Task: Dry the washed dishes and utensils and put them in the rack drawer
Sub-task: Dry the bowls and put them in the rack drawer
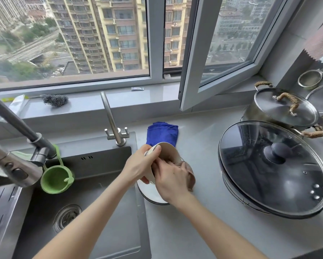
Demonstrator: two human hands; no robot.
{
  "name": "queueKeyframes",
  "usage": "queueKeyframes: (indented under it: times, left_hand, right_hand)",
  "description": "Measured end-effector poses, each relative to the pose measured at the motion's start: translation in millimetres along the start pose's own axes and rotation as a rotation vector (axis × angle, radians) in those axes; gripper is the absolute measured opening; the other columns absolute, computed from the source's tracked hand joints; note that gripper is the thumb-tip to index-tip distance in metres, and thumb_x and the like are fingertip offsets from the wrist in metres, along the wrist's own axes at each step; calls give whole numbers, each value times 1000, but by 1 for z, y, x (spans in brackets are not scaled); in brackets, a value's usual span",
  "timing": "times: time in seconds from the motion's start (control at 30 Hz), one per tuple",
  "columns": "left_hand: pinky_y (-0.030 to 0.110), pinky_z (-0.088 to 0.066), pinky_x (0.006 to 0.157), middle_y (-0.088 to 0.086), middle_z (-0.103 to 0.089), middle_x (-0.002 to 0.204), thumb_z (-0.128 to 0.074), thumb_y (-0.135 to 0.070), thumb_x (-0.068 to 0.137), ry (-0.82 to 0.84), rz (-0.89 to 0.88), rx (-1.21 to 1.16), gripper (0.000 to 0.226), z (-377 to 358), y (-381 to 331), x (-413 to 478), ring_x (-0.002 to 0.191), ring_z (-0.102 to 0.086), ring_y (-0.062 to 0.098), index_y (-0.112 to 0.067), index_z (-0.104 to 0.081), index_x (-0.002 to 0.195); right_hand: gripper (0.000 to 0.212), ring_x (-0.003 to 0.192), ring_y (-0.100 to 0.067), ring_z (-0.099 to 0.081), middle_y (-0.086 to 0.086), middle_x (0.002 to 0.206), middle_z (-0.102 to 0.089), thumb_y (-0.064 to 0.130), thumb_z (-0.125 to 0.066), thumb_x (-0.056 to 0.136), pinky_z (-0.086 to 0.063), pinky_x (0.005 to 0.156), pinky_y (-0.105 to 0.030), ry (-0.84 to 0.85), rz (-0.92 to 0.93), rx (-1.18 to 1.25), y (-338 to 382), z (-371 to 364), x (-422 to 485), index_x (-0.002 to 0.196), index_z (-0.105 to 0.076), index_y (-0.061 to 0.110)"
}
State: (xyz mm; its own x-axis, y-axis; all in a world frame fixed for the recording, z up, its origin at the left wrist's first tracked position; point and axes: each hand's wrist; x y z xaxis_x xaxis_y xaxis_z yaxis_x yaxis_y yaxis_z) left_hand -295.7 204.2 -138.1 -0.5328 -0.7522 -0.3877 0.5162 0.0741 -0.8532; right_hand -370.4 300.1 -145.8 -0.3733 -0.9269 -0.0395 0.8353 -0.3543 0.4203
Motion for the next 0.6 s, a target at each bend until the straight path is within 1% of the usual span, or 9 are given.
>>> queueKeyframes:
  times: [0.07,0.1,0.17,0.23,0.3,0.37,0.43,0.53,0.6]
  left_hand:
    - [27,-47,40,10,-62,86,-50,-60,85,41,12,22,43,1,1,-2,64,-64,27,-19,-58,93]
    - [27,-45,38,10,-61,84,-50,-63,82,50,22,16,46,2,1,-3,60,-63,27,-18,-58,91]
    - [25,-39,35,10,-58,76,-51,-65,76,34,42,-1,51,8,0,-4,53,-57,26,-16,-60,90]
    - [20,-33,34,9,-51,67,-56,-61,81,38,81,-9,47,18,-1,-6,45,-47,23,-15,-63,88]
    - [17,-26,36,5,-47,56,-59,-60,79,120,150,27,49,24,0,-10,39,-39,19,-12,-62,79]
    - [18,-21,39,1,-44,45,-60,-61,76,249,191,61,51,23,3,-18,37,-35,16,-10,-58,71]
    - [20,-23,41,0,-48,48,-56,-59,81,323,196,63,52,22,7,-22,41,-38,14,-8,-63,76]
    - [25,-24,47,9,-49,72,-54,-65,76,418,236,-67,56,25,9,-25,56,-40,18,-14,-63,96]
    - [27,-25,49,12,-48,81,-60,-70,64,433,249,-177,60,25,12,-26,68,-40,23,-19,-62,97]
  right_hand:
    - [69,113,-23,-52,0,115,-64,47,-4,81,-13,114,-52,115,-12,145,6,5,1,132,-47,27]
    - [66,102,-25,-56,-2,108,-67,49,-10,82,-24,112,-45,181,-31,381,8,12,-1,124,-54,25]
    - [45,68,-22,-58,2,75,-66,45,-27,91,-48,83,-32,389,-73,852,11,25,-11,86,-66,23]
    - [41,49,-18,-49,2,56,-49,35,-37,95,-43,63,-32,569,-26,862,4,35,-19,66,-56,14]
    - [39,64,-16,-53,4,65,-51,39,-36,89,-46,69,-35,646,134,547,-8,39,-24,80,-67,17]
    - [48,82,-13,-44,11,69,-56,43,-27,85,-36,95,-34,558,440,42,-23,39,-23,86,-71,26]
    - [48,76,-16,-39,7,63,-60,39,-24,85,-27,102,-37,339,745,-279,-37,40,-17,70,-67,23]
    - [36,65,-19,-57,6,60,-62,23,-38,87,-38,102,-39,-3,859,-216,-50,47,-11,59,-61,18]
    - [31,55,-18,-52,8,55,-53,17,-42,86,-51,82,-41,-256,670,21,-47,56,-10,58,-54,17]
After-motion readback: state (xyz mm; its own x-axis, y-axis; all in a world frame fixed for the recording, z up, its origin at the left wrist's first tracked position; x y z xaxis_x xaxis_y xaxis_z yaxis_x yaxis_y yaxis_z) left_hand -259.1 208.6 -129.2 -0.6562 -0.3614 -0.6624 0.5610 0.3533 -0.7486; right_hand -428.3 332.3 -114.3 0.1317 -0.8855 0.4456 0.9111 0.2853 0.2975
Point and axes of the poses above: each hand's wrist, its own x-axis towards the middle knuckle, its own z-axis out of the back of the hand, y = z × x
